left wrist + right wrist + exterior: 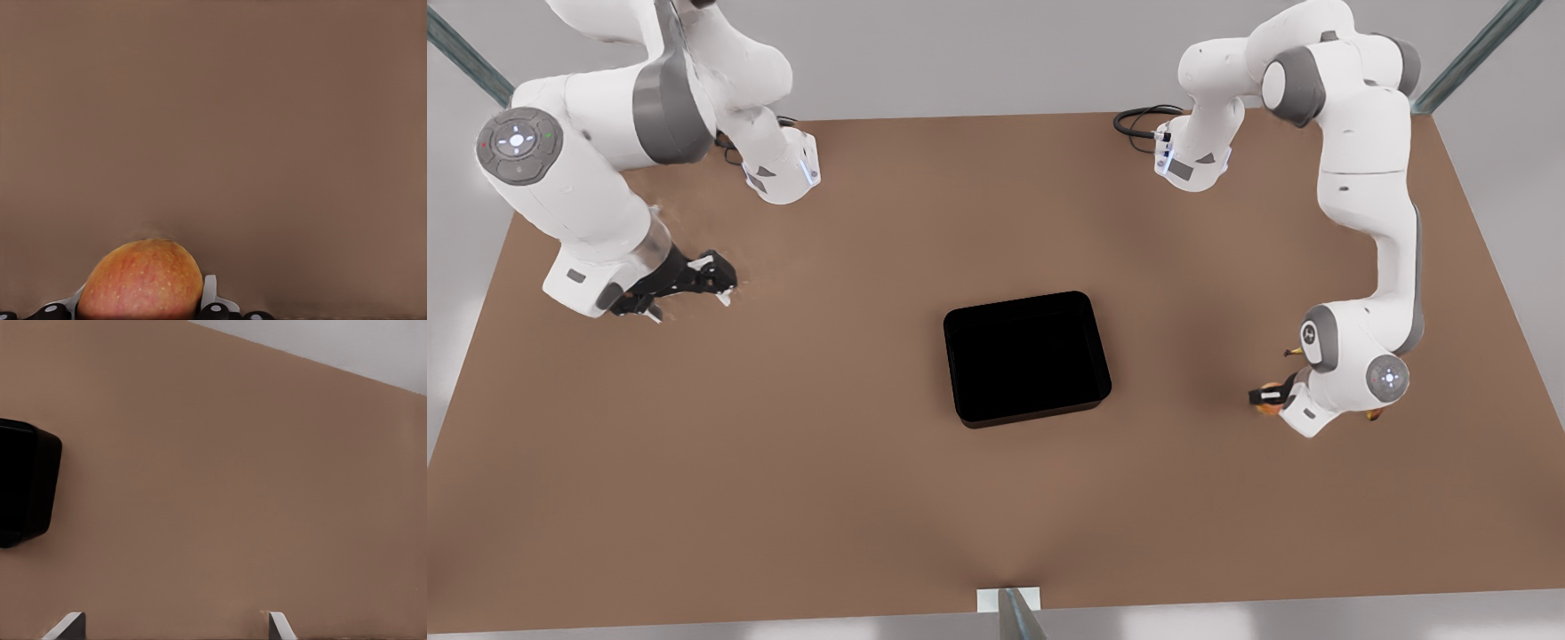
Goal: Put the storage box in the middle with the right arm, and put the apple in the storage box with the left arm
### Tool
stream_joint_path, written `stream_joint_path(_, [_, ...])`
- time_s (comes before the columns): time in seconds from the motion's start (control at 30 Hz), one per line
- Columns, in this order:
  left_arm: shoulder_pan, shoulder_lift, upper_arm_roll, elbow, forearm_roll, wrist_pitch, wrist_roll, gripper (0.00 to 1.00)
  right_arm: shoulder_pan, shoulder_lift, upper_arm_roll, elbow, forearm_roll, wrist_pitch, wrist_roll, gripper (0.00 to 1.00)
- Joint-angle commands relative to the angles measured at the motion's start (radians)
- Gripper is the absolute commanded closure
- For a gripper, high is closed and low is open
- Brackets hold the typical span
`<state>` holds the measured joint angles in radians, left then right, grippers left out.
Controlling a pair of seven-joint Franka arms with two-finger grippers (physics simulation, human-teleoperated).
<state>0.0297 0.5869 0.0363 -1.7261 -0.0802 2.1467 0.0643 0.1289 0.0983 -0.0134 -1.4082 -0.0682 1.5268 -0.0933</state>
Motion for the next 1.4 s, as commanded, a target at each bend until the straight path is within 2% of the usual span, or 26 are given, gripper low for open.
stream_joint_path(0.0, [-0.001,-0.005,0.001,-0.004,0.011,-0.001,-0.001,0.31,0.075,0.000,0.001,0.000,-0.002,0.000,0.001,0.00])
stream_joint_path(0.1, [-0.051,-0.101,-0.001,-0.061,0.010,-0.013,-0.038,0.31,0.074,0.001,0.001,-0.002,-0.001,0.003,0.009,0.00])
stream_joint_path(0.27, [-0.255,-0.219,0.001,-0.089,-0.030,-0.079,-0.236,0.31,0.066,0.003,0.001,-0.002,-0.002,0.007,0.009,0.00])
stream_joint_path(0.4, [-0.461,-0.231,0.005,-0.075,-0.087,-0.088,-0.419,0.31,0.058,0.003,0.000,0.000,-0.002,0.007,0.009,0.00])
stream_joint_path(0.53, [-0.639,-0.202,0.008,0.025,-0.113,-0.091,-0.615,0.31,0.051,0.001,0.000,0.000,-0.002,0.007,0.009,0.00])
stream_joint_path(0.57, [-0.704,-0.177,0.059,0.062,-0.115,-0.097,-0.641,0.31,0.049,0.001,0.000,-0.002,-0.002,0.007,0.009,0.00])
stream_joint_path(0.6, [-0.833,-0.159,0.186,0.074,-0.180,-0.096,-0.641,0.31,0.049,0.001,0.000,-0.002,-0.004,0.007,0.009,0.00])
stream_joint_path(0.63, [-0.889,-0.148,0.234,0.079,-0.199,-0.090,-0.641,0.19,0.049,0.003,0.000,-0.002,-0.004,0.007,0.009,0.00])
stream_joint_path(0.67, [-0.918,-0.142,0.241,0.077,-0.207,-0.080,-0.655,0.00,0.049,0.003,0.000,0.000,-0.004,0.007,0.009,0.00])
stream_joint_path(0.7, [-0.919,-0.141,0.241,0.077,-0.207,-0.080,-0.655,0.00,0.049,0.003,0.000,0.000,-0.004,0.009,0.009,0.00])
stream_joint_path(0.9, [-0.906,-0.145,0.241,0.076,-0.202,-0.074,-0.653,0.00,0.044,0.001,0.000,-0.005,-0.004,0.024,0.009,0.00])
stream_joint_path(1.03, [-0.794,-0.228,0.243,0.079,-0.139,-0.155,-0.623,0.00,0.044,0.001,0.000,-0.005,-0.004,0.024,0.009,0.00])
stream_joint_path(1.13, [-0.555,-0.317,0.240,0.111,-0.075,-0.319,-0.388,0.00,0.043,0.001,0.000,-0.006,-0.004,0.024,0.009,0.00])
stream_joint_path(1.2, [-0.398,-0.309,0.237,0.270,-0.047,-0.511,-0.296,0.00,0.044,0.001,0.000,-0.006,-0.004,0.024,0.009,0.00])
stream_joint_path(1.23, [-0.297,-0.318,0.211,0.298,-0.039,-0.559,-0.246,0.00,0.043,0.001,0.000,-0.006,-0.004,0.024,0.009,0.00])
stream_joint_path(1.27, [-0.223,-0.384,0.197,0.293,-0.010,-0.610,-0.230,0.00,0.043,0.001,0.000,-0.005,-0.004,0.024,0.009,0.00])
stream_joint_path(1.3, [-0.133,-0.440,0.134,0.277,0.008,-0.646,-0.219,0.00,0.043,0.001,0.000,-0.006,-0.004,0.024,0.009,0.00])
stream_joint_path(1.37, [-0.022,-0.463,0.065,0.278,0.071,-0.669,-0.080,0.00,0.043,0.001,0.000,-0.005,-0.004,0.024,0.009,0.00])
